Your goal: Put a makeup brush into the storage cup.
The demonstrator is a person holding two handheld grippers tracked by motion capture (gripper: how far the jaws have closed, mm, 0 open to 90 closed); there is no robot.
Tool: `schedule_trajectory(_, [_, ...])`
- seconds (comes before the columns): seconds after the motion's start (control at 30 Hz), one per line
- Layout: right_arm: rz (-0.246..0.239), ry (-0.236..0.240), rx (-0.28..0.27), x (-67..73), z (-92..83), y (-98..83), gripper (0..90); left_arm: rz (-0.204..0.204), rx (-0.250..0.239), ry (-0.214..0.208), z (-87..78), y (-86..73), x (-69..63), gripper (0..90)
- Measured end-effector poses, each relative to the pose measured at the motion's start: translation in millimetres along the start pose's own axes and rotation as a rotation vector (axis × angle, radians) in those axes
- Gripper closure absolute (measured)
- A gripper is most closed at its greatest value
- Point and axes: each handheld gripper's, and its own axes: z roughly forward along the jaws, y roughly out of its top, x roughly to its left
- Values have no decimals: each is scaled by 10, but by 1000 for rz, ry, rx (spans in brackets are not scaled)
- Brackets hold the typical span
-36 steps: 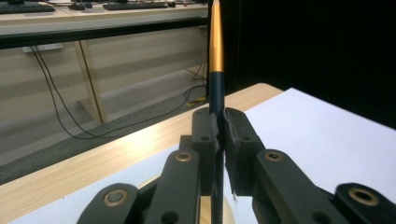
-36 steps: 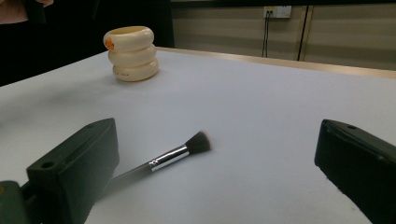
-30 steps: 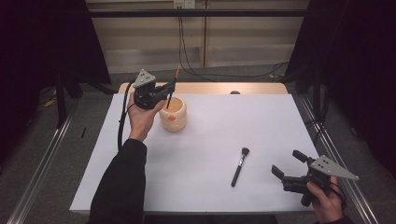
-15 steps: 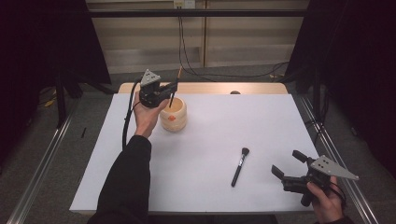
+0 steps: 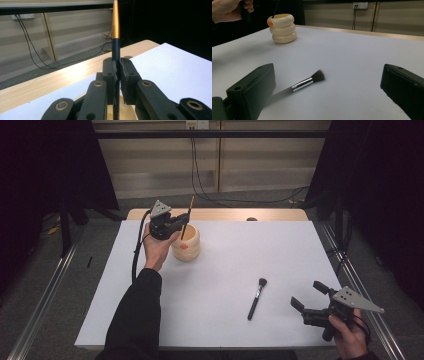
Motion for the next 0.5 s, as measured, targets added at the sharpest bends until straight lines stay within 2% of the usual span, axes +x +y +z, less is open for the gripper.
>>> schedule_trajectory(0.1, [-17,-3,-2,-15,1,-1,0,-7,3,1,9,-29,-2,835])
schedule_trajectory(0.27, [-6,0,-2,-5,-1,-1,0,-11,16,-5,35,-67,-8,835])
schedule_trajectory(0.4, [-17,1,-2,-18,0,-3,0,0,30,-1,30,-112,9,835])
schedule_trajectory(0.43, [-16,2,4,-17,-4,-3,0,-15,27,-2,33,-133,5,835])
schedule_trajectory(0.47, [-15,2,3,-16,-3,-2,0,-2,34,-4,33,-146,16,835])
schedule_trajectory(0.5, [-18,2,3,-16,-1,-2,0,-14,35,1,39,-158,3,835])
